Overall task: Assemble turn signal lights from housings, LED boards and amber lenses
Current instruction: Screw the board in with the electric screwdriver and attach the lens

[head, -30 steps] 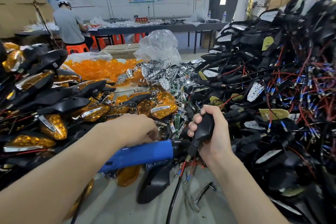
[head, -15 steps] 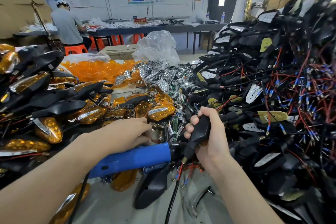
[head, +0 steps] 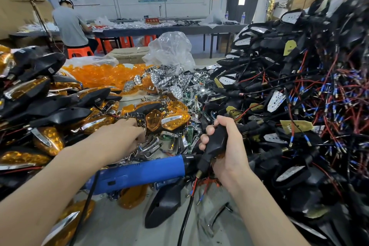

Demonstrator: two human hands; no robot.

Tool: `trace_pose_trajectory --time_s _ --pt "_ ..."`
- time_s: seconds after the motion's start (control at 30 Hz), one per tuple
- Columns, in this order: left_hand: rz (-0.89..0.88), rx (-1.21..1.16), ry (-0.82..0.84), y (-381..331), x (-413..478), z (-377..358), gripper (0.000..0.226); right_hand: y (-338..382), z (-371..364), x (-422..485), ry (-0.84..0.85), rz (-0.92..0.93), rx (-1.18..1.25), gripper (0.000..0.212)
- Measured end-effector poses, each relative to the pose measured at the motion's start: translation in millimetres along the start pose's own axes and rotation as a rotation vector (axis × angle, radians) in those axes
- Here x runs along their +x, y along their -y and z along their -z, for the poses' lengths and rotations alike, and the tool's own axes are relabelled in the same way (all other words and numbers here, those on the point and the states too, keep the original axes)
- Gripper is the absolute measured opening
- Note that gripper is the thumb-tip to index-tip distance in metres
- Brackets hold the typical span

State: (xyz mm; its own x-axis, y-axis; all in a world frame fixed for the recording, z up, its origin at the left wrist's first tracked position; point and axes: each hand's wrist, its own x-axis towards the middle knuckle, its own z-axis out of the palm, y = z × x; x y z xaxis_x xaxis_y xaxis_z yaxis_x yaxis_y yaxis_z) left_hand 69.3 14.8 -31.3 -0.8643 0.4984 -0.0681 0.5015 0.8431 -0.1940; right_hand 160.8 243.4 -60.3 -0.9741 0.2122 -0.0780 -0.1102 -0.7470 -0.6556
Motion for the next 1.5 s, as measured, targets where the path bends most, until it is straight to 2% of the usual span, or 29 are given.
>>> trace_pose_trajectory --time_s 0.07,0.17,0.3,0.5,0.7,0.83,1.0,1.13,1.27,1.4,1.5 --pt "-0.066 -0.192 -0.003 -6.1 0.5 3.5 0.019 -0.2 -0.5 0.5 -0.002 -0.003 0.000 0.038" --pt "-0.126 -0.351 0.114 -18.8 2.1 6.7 0.019 0.1 -1.0 0.8 -0.001 -0.005 -0.010 0.036" --pt "-0.198 -0.237 0.245 -28.2 7.2 8.5 0.021 0.2 -0.5 -0.1 -0.004 -0.009 -0.016 0.034" --pt "-0.212 -0.023 0.236 -39.7 12.1 13.2 0.012 1.0 -1.0 0.7 -0.018 -0.022 -0.020 0.036" --pt "-0.210 -0.038 0.262 -36.7 13.9 10.6 0.010 1.3 -0.8 0.8 -0.012 -0.028 -0.020 0.036" --pt "-0.223 -0.162 0.182 -29.3 14.9 3.6 0.002 0.8 -1.1 0.7 -0.007 -0.033 -0.013 0.037" --pt "-0.221 -0.251 0.043 -20.5 12.3 -6.2 0.009 0.5 -0.3 1.3 -0.010 -0.040 -0.026 0.035" --pt "-0.187 -0.384 -0.028 -19.9 12.1 -11.8 0.004 -0.1 0.9 2.5 -0.004 -0.034 -0.039 0.033" --pt "-0.052 -0.298 -0.034 -22.2 16.8 -17.8 0.014 -0.7 1.6 2.5 0.006 -0.026 -0.054 0.031" --pt "0.002 -0.226 -0.034 -28.9 18.9 -18.7 0.041 -1.1 2.6 2.3 0.006 -0.028 -0.066 0.029" --pt "-0.027 -0.365 0.021 -28.6 13.0 -19.7 0.032 -1.4 2.6 1.9 0.008 -0.033 -0.084 0.029"
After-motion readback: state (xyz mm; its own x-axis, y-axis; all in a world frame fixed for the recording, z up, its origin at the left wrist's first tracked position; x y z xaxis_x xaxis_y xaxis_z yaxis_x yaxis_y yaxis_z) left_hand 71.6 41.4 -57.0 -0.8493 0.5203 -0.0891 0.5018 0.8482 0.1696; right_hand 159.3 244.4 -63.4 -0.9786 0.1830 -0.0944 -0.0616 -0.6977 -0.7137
